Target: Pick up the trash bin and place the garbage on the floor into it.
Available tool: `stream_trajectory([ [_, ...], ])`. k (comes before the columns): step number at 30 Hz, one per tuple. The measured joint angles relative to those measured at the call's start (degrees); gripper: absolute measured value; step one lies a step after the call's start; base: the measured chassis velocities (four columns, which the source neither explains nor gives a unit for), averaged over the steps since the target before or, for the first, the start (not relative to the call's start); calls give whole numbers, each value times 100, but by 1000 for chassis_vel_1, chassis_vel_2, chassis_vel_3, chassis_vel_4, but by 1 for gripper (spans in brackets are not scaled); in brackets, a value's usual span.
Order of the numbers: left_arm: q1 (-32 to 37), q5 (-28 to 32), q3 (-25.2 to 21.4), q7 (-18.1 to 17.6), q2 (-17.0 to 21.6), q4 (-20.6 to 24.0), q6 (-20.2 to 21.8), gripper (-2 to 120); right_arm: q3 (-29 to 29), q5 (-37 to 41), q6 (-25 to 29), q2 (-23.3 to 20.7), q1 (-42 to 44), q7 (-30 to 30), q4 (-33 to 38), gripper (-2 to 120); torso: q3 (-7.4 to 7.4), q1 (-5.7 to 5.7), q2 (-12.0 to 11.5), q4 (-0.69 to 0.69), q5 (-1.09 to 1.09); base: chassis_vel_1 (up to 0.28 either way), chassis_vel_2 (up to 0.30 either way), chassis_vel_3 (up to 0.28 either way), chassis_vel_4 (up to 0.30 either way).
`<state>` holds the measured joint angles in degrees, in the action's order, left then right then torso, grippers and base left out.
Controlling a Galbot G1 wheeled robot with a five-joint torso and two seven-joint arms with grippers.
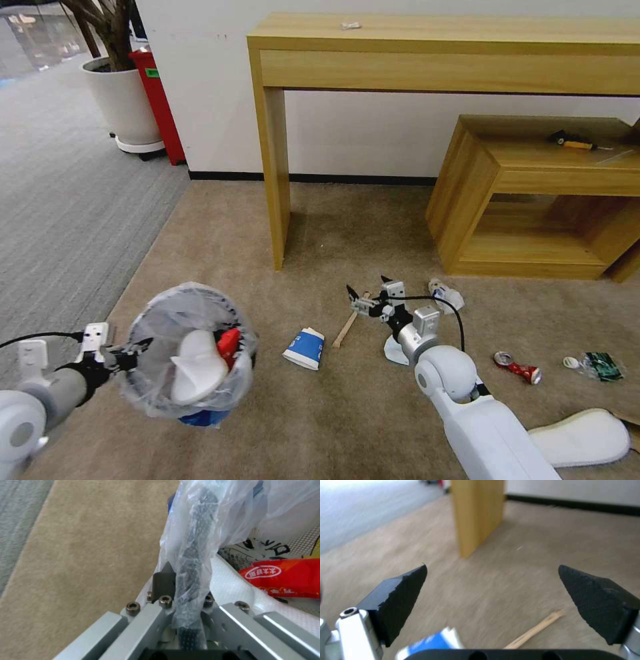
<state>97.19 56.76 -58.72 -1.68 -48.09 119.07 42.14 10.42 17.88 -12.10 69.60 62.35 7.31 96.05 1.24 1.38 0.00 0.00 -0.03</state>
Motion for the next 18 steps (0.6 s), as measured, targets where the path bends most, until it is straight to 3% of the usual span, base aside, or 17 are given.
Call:
stream_trajectory([
  [5,-116,16,88,50,172,-135,0,0,-297,-365,9,-36,-61,380,-371,100,0,0,0,0,-1,0,0,0,0],
  [13,-181,92,190,95,309,-163,0,0,-1197,-1284,150,115,-865,1305,-1831,100,0,0,0,0,0,0,0,0,0],
  [18,-141,91,157,113,266,-160,0,0,-1633,-1411,239,148,-1262,1682,-2362,100,0,0,0,0,0,0,0,0,0],
])
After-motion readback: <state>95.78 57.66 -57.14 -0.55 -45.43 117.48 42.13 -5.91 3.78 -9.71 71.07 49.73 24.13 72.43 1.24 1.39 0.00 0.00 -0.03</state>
